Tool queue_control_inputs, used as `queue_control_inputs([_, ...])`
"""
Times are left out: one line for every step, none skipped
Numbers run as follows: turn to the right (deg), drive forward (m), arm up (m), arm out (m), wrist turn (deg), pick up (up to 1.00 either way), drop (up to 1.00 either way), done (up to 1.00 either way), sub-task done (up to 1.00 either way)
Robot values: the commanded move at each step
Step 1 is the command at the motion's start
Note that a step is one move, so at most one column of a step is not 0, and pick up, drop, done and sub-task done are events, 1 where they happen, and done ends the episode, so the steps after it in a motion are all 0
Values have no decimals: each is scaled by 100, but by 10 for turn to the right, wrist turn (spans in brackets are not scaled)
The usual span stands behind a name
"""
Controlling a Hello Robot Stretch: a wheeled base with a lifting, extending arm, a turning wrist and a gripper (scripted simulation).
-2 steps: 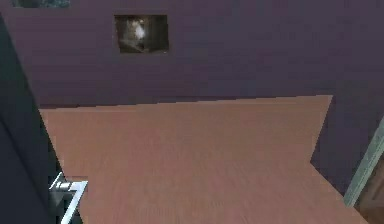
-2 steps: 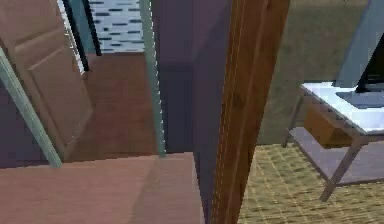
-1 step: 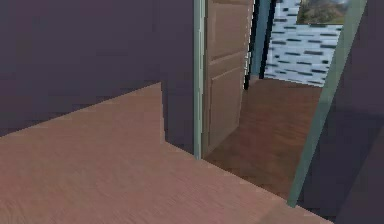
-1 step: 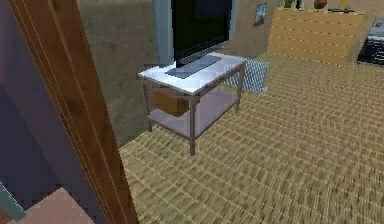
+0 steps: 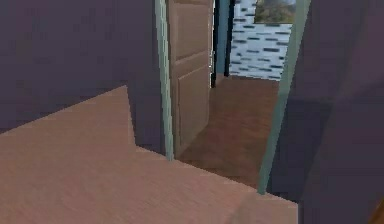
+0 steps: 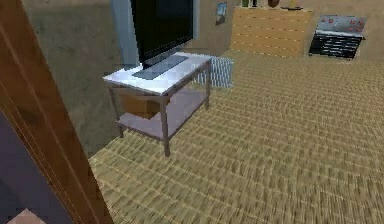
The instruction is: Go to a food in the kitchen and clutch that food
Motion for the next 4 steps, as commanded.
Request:
queue_control_inputs([0, 35, 0, 0, 0, 0, 0, 0, 0])
queue_control_inputs([120, 0, 0, 0, 0, 0, 0, 0, 0])
queue_control_inputs([0, 100, 0, 0, 0, 0, 0, 0, 0])
queue_control_inputs([60, 0, 0, 0, 0, 0, 0, 0, 0])
